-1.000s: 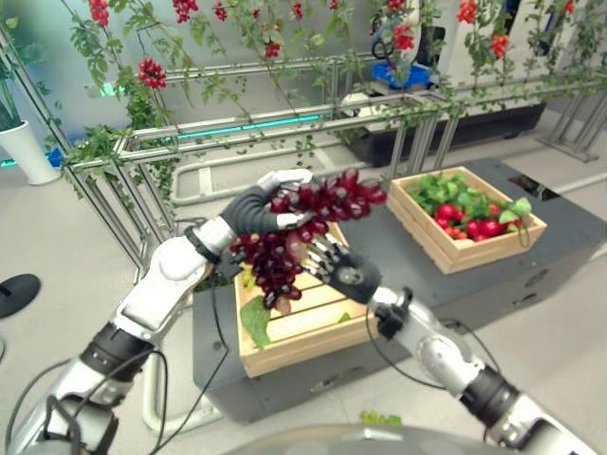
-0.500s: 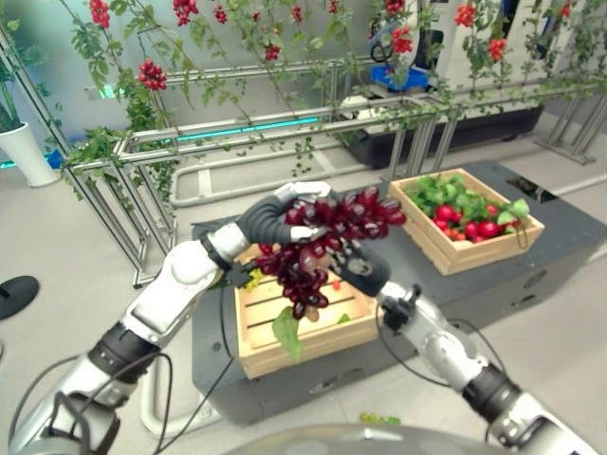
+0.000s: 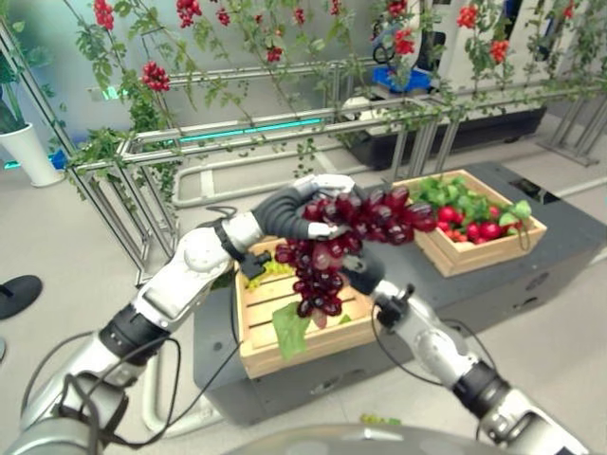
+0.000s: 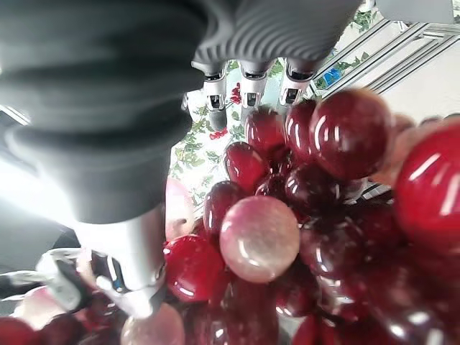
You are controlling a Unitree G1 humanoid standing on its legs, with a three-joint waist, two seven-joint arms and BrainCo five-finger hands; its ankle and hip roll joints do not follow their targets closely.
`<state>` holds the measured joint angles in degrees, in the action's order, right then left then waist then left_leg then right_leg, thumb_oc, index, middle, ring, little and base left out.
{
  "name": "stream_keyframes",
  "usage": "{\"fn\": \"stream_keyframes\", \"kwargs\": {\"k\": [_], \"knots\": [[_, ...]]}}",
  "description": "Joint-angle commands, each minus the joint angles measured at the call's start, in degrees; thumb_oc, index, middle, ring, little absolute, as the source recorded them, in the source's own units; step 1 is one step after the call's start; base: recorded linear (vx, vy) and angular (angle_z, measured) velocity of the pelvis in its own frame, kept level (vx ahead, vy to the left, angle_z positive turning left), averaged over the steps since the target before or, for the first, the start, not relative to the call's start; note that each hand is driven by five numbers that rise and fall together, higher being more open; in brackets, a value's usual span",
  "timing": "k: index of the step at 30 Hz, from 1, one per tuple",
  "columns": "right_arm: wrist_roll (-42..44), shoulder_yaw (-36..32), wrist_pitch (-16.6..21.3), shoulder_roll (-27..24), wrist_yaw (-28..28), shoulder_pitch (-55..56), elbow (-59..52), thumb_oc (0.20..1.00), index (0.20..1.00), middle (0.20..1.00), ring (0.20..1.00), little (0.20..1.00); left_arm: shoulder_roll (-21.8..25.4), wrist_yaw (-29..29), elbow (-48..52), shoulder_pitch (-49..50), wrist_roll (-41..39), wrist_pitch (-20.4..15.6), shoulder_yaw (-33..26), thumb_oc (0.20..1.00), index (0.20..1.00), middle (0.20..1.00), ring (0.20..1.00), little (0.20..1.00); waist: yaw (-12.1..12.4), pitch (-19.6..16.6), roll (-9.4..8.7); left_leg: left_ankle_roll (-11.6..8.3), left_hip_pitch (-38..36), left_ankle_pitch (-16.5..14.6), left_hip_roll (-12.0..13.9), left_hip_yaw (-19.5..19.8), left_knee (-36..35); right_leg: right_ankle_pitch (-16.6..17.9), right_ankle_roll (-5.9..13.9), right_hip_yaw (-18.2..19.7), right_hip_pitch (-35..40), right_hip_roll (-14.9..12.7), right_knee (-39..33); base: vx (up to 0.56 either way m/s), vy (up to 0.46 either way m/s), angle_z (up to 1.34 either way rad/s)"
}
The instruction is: Pick up the fruits from the basket on one side to the basket on the other side
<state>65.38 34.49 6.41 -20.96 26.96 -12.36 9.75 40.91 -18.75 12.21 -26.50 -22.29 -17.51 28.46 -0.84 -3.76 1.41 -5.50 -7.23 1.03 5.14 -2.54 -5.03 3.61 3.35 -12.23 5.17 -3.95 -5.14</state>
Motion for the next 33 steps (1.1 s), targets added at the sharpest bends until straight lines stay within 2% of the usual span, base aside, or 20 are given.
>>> {"fn": "stream_keyframes", "kwargs": {"k": [1, 16, 33], "knots": [[-0.4, 1.8, 2.2, 2.3, 1.3, -6.6, 0.4, 1.0, 1.0, 1.0, 1.0, 1.0, -1.4, 2.6, -1.8, -9.2, -4.9, -2.3, -0.1, 0.2, 0.2, 0.2, 0.2, 0.2, -0.8, -2.4, -2.56, 2.96, -0.6, -3.5, -3.8, -1.0, 1.6, -4.5, 4.05, 2.0, -1.3, -1.9, 6.5, 0.0, 0.0, 0.0], [-1.2, 7.8, -0.8, 0.9, 4.3, -6.4, -6.3, 1.0, 1.0, 1.0, 1.0, 1.0, -4.1, 3.7, -3.5, -11.5, -2.9, -2.6, 0.7, 0.2, 0.2, 0.2, 0.2, 0.2, -1.3, -2.3, -2.43, 2.99, -0.4, -3.6, -3.7, -1.4, 1.8, -4.5, 4.03, 2.5, -1.7, -1.7, 6.8, 0.0, 0.0, 0.0], [1.0, 7.4, 0.2, 1.8, 3.4, -5.7, -6.7, 1.0, 1.0, 1.0, 1.0, 1.0, -5.3, 4.2, -2.9, -9.5, -3.0, -2.2, 0.1, 0.2, 0.2, 0.2, 0.2, 0.2, -1.4, -2.3, -2.52, 3.07, -0.5, -3.8, -3.6, -1.6, 1.8, -4.4, 4.0, 2.8, -1.8, -1.8, 6.8, 0.0, 0.0, 0.0]]}}
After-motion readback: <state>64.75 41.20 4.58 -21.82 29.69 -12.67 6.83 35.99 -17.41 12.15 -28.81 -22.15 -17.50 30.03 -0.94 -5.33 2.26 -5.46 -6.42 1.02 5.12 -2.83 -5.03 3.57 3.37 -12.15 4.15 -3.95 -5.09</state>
